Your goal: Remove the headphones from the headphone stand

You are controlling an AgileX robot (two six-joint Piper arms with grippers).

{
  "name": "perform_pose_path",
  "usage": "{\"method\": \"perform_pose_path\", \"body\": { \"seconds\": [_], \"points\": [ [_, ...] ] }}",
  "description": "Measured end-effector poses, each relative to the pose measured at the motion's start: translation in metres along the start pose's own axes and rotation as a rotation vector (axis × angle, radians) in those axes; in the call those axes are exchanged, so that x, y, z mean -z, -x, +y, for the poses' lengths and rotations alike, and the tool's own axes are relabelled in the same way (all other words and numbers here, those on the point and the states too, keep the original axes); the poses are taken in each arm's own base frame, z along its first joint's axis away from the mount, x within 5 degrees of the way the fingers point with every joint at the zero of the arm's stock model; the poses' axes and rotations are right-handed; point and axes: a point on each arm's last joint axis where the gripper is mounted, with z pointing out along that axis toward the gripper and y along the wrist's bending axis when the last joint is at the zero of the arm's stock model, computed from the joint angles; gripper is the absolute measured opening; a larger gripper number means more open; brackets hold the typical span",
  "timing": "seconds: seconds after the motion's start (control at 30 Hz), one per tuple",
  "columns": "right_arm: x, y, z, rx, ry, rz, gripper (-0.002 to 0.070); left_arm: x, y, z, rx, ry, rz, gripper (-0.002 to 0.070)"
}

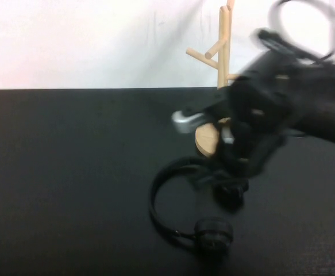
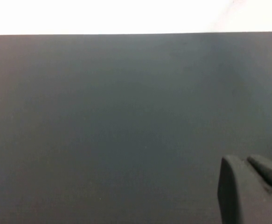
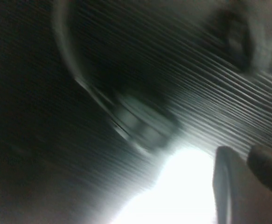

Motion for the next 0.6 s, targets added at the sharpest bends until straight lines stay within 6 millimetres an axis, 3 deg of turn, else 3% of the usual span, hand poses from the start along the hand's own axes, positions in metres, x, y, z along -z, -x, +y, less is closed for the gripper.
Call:
{"method": "perform_pose_path", "body": {
  "seconds": [0.1, 0.3, 0.47, 0.6],
  "points": [
    [0.023, -0.024, -0.014, 0.016, -0.058, -0.015, 0.0012, 0.000, 0.000, 0.000, 0.000, 0.000, 0.000, -0.0003],
    [0.069, -0.063, -0.035, 0.021, -0.132, -0.038, -0.0006, 0.000, 0.000, 0.000, 0.000, 0.000, 0.000, -0.0003],
    [0.096, -0.076, -0.043, 0.016, -0.150, -0.108, -0.0006, 0.000, 0.000, 0.000, 0.000, 0.000, 0.000, -0.0003],
    [0.103, -0.079, -0.048, 0.022, -0.180, -0.134, -0.0007, 0.000, 0.000, 0.000, 0.000, 0.000, 0.000, -0.0003]
  ]
}}
